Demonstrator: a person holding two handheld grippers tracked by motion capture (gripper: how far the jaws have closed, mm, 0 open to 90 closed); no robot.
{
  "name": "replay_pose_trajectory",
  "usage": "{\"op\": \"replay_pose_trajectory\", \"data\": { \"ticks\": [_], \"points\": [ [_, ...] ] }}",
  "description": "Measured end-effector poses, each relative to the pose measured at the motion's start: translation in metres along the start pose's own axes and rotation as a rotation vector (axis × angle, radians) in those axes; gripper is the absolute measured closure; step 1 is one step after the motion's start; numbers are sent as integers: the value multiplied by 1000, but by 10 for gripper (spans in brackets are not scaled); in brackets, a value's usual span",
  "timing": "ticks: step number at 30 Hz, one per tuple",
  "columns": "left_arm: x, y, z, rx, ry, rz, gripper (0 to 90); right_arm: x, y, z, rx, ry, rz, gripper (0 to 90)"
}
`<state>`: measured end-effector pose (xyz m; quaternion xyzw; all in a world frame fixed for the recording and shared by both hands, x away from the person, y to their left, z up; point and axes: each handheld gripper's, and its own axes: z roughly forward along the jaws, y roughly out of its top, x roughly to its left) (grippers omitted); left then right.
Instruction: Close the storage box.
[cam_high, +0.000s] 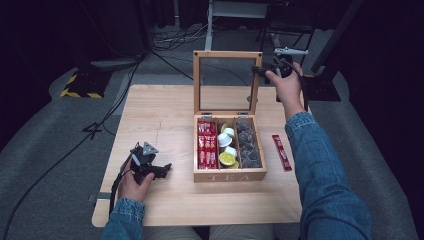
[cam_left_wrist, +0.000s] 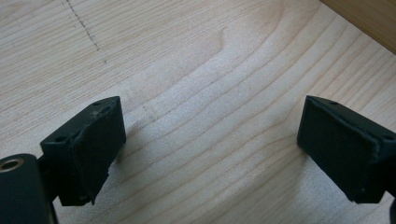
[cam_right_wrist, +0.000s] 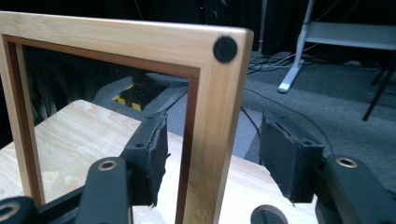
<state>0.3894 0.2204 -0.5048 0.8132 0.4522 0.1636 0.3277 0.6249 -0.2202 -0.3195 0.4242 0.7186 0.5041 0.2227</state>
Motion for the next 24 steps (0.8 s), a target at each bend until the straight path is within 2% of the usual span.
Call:
{"op": "replay_pose_trajectory", "data": {
  "ticks": [4, 13, 21, 24],
  "points": [
    [0, 0, 0, 0, 0, 0, 82, -3, -5, 6, 27, 29, -5, 431],
    [0, 0, 0, 0, 0, 1, 82, 1, -9, 17, 29, 89, 5, 456],
    [0, 0, 0, 0, -1, 0, 82, 3, -6, 11, 34, 95, 6, 482],
    [0, 0, 0, 1, -1, 2, 82, 6, -4, 6, 46, 93, -14, 484]
  ]
}}
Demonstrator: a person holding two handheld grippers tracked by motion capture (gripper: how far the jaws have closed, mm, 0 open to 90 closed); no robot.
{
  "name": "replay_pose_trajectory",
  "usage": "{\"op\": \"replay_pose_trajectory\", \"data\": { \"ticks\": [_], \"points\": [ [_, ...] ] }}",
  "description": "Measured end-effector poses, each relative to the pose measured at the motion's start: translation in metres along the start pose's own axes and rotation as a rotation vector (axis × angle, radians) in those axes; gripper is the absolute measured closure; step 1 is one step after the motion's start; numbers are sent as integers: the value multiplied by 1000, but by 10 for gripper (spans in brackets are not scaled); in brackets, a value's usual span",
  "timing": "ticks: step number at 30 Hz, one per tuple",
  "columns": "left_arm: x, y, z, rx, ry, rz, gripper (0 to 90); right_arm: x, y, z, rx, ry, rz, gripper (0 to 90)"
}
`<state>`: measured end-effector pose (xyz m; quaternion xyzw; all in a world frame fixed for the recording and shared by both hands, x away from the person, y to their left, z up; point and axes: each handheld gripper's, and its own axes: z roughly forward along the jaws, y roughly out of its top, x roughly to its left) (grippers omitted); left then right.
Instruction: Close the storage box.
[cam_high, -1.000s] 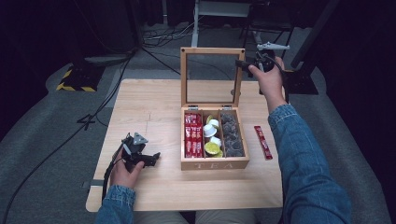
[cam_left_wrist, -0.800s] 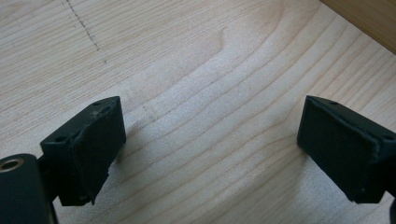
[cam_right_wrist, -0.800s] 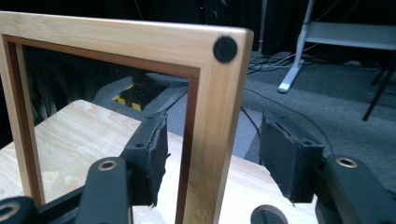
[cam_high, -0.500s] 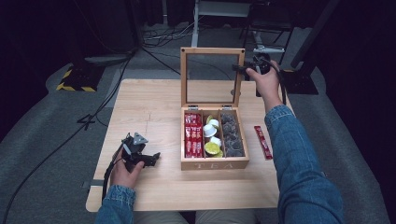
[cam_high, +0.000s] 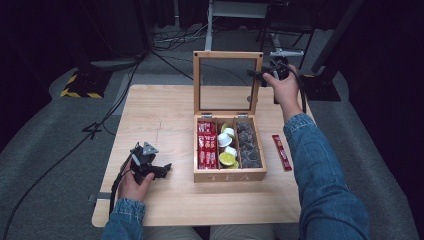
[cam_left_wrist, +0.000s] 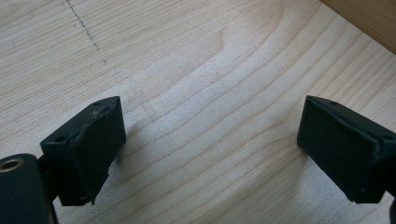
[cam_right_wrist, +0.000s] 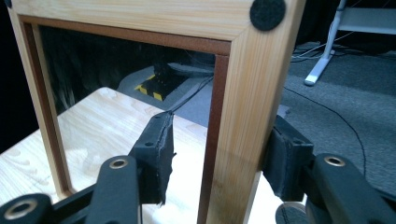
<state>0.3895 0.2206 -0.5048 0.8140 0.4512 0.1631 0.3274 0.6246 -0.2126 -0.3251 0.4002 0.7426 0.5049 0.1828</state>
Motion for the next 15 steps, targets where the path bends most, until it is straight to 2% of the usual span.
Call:
{"op": "replay_pose_trajectory", "data": {
  "ticks": [7, 15],
  "points": [
    [0, 0, 0, 1, -1, -2, 82, 10, 3, -17, 26, 11, -27, 495],
    [0, 0, 0, 2, -1, -1, 82, 23, -5, -44, -9, 46, -46, 518]
  ]
}}
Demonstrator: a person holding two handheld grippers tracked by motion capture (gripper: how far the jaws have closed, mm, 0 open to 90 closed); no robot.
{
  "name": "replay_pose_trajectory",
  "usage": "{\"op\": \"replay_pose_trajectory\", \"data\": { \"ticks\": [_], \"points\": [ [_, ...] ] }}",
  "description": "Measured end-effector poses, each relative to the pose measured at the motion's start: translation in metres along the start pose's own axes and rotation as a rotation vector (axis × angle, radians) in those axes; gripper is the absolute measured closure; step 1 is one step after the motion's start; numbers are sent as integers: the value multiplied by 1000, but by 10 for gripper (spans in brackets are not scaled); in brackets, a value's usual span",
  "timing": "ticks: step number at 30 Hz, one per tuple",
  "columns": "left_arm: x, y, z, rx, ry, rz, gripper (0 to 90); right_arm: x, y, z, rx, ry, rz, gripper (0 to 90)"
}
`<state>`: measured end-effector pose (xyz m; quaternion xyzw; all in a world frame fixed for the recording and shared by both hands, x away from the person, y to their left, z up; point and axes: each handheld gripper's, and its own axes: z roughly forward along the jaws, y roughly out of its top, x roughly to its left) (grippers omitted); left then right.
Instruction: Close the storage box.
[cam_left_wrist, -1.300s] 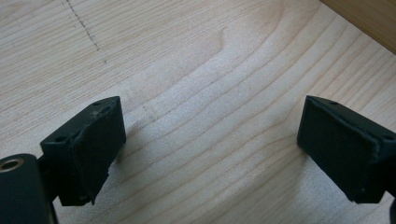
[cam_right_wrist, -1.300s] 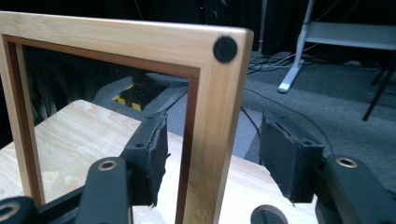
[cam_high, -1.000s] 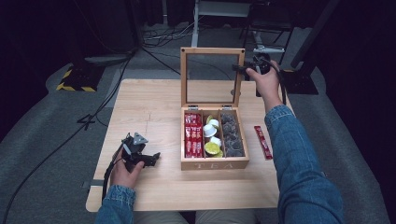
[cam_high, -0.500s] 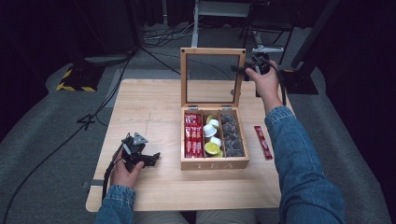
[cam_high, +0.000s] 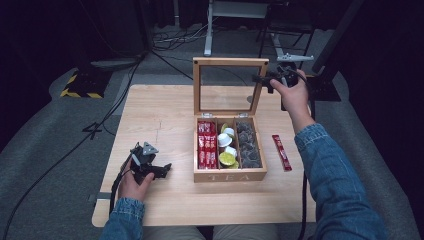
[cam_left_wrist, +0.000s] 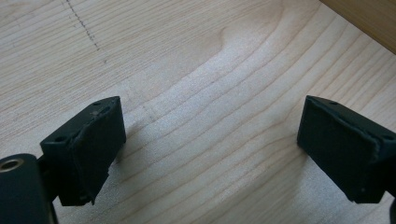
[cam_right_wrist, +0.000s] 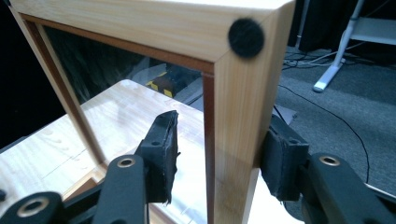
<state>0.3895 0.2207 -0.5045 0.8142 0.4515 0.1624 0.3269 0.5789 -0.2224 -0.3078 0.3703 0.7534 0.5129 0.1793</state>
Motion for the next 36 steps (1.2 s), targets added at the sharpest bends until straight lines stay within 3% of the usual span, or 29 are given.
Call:
{"op": "replay_pose_trajectory", "data": {
  "ticks": [11, 25, 36],
  "points": [
    [0, 0, 0, 0, 0, -1, 82, 22, -10, -32, -4, 43, -32, 486],
    [0, 0, 0, -4, 3, -1, 81, 49, -22, -62, 39, 55, -78, 450],
    [0, 0, 1, -4, 5, 3, 80, 60, -31, -75, 76, 46, -109, 450]
  ]
}}
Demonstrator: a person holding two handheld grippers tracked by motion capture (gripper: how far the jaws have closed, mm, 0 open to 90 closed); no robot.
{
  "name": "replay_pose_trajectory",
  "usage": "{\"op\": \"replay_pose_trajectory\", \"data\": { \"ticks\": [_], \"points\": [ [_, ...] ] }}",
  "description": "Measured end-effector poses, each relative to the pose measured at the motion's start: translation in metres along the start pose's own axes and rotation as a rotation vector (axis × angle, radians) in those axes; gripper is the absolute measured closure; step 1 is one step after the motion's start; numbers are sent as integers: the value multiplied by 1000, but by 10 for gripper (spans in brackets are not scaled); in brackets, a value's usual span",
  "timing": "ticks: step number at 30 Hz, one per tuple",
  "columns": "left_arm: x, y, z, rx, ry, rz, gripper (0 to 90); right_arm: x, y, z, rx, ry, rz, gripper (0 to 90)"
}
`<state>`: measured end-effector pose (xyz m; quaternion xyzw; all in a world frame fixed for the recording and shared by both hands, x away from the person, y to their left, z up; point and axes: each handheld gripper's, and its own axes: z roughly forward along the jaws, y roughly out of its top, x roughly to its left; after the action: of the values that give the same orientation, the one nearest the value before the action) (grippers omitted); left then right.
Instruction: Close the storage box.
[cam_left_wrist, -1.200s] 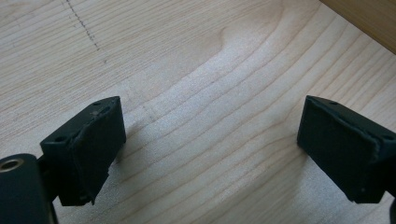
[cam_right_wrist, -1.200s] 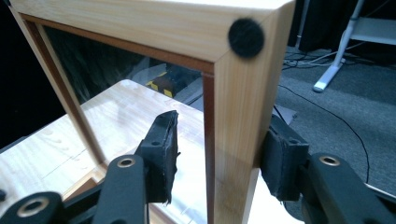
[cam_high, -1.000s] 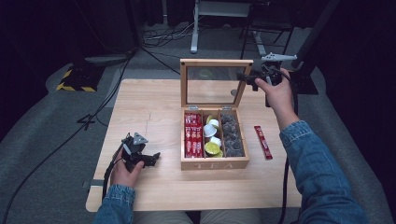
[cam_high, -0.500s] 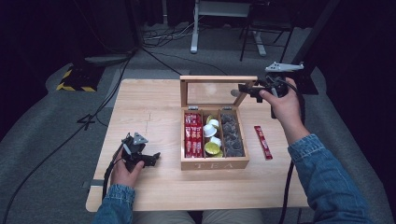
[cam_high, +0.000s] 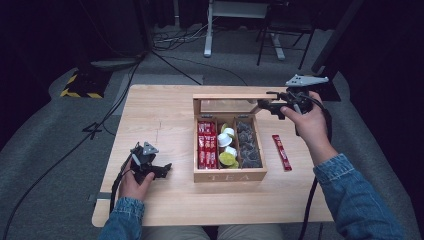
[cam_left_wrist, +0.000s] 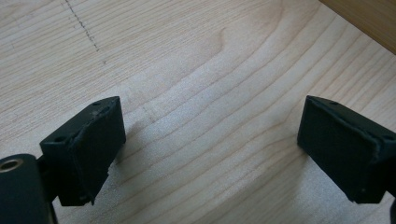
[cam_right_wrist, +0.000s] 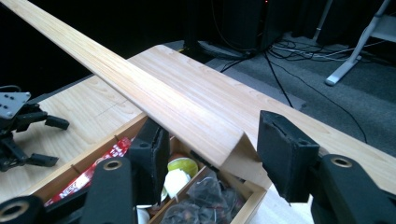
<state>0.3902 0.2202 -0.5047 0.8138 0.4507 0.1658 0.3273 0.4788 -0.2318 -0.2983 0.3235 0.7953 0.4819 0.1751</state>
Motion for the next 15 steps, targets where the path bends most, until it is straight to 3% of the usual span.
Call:
{"op": "replay_pose_trajectory", "data": {
  "ticks": [15],
  "points": [
    [0, 0, 0, 1, -2, -2, 80, 15, -16, -9, 50, 5, -61, 432]
  ]
}}
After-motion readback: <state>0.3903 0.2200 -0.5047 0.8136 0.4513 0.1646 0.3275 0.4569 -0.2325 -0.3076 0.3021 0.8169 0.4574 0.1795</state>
